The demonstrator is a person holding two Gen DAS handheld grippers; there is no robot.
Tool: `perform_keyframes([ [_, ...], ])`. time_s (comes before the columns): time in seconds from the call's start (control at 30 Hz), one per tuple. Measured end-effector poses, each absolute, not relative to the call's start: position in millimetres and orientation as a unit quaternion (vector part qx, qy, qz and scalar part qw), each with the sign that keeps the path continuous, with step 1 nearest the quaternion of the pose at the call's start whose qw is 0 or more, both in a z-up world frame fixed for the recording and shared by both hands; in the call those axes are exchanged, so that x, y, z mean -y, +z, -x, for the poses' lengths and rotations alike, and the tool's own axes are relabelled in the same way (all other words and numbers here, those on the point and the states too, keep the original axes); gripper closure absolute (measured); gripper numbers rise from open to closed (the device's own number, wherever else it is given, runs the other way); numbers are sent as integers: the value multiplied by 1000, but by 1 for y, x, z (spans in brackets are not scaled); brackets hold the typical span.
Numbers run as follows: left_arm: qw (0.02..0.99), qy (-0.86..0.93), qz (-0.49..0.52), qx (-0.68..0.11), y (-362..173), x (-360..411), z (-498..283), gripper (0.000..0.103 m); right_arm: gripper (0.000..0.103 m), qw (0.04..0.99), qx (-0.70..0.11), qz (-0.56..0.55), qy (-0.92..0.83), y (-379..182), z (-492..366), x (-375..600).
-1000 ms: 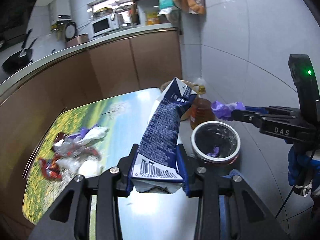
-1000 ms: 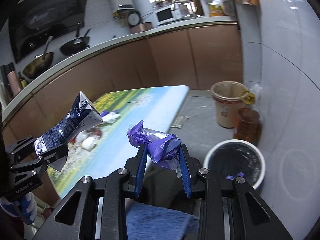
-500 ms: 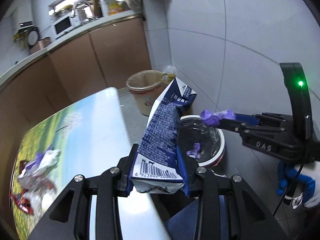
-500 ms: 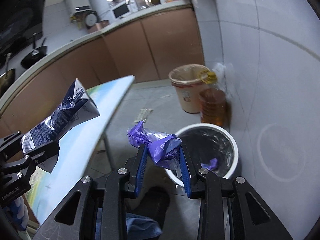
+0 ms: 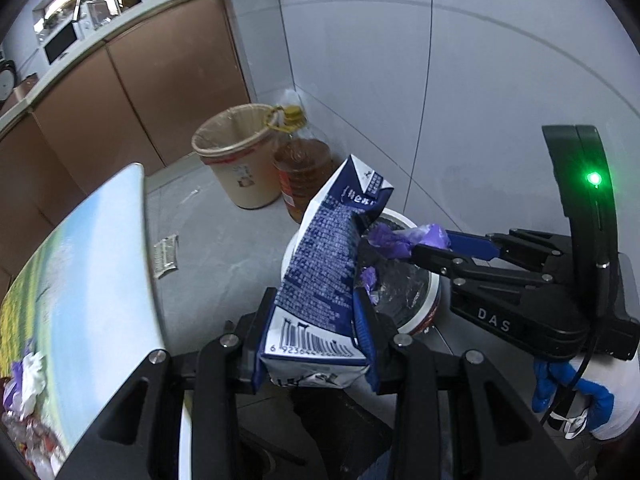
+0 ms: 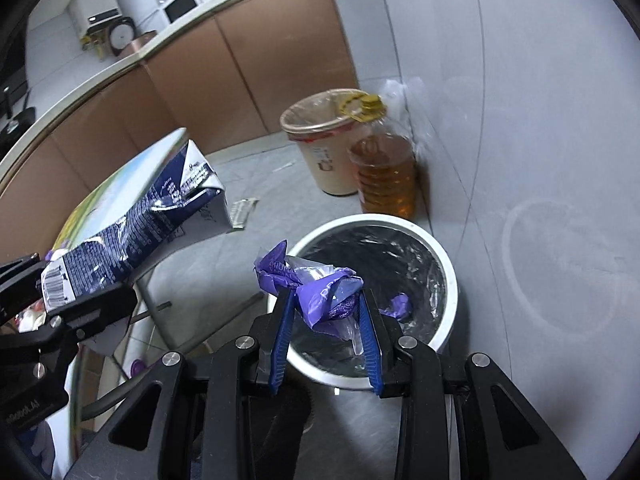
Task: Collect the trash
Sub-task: 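Carry the carton and purple bag over the white bin, then open both grippers to drop the carton and purple bag into the bin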
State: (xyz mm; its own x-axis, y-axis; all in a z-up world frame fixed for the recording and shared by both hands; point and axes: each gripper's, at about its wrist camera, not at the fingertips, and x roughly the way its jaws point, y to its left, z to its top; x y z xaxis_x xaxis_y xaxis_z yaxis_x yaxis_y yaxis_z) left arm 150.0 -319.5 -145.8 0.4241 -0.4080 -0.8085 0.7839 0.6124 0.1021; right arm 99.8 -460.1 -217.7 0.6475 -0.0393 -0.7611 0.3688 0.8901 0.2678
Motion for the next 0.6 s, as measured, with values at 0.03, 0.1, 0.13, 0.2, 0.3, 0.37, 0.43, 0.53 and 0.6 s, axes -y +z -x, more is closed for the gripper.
perform_keyframes([
  [0.03, 805, -370, -244, -394, -151, 325, -153, 69, 71, 882, -406, -206, -119, -222, -103, 464],
  [0.1, 800, -371, -248, -401, -158, 334, -158, 69, 71, 880, -407, -209, -125, -229, -107, 469],
  [0.13, 798, -371, -249, -404, -161, 337, -159, 69, 71, 879, -408, -210, -129, -232, -110, 473],
  [0.2, 793, -371, -252, -413, -168, 346, -166, 69, 71, 877, -410, -211, -135, -238, -115, 477],
  [0.3, 784, -371, -253, -429, -179, 361, -178, 68, 69, 873, -413, -213, -144, -246, -122, 485],
  [0.37, 780, -371, -247, -440, -184, 369, -185, 68, 69, 872, -416, -211, -149, -250, -126, 487],
  [0.43, 775, -373, -236, -452, -187, 373, -193, 67, 63, 870, -418, -211, -156, -254, -130, 490],
  [0.53, 776, -379, -210, -458, -185, 377, -204, 58, 53, 867, -419, -209, -168, -256, -130, 494],
  [0.6, 777, -384, -192, -460, -180, 377, -208, 56, 51, 866, -419, -209, -173, -256, -127, 496],
])
